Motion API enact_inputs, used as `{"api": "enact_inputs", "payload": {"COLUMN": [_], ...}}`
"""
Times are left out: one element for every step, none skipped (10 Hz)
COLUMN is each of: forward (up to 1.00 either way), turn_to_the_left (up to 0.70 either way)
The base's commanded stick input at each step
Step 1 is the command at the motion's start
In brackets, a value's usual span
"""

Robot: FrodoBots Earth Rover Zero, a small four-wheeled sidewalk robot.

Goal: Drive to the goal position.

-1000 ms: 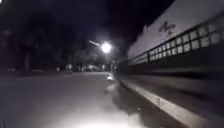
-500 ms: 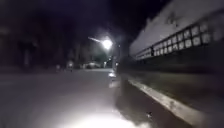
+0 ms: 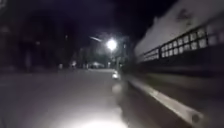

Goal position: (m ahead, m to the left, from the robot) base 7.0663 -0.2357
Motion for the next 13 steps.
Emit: {"api": "enact_inputs", "payload": {"forward": [0.70, 0.70, 0.70, 0.70, 0.70, 0.70, 0.70, 0.70, 0.70, 0.70, 0.70, 0.70, 0.70], "turn_to_the_left": [0.00, 0.00, -0.11, -0.27, -0.28, -0.16, -0.01, -0.23, -0.32, -0.08, 0.00, -0.10, -0.34]}}
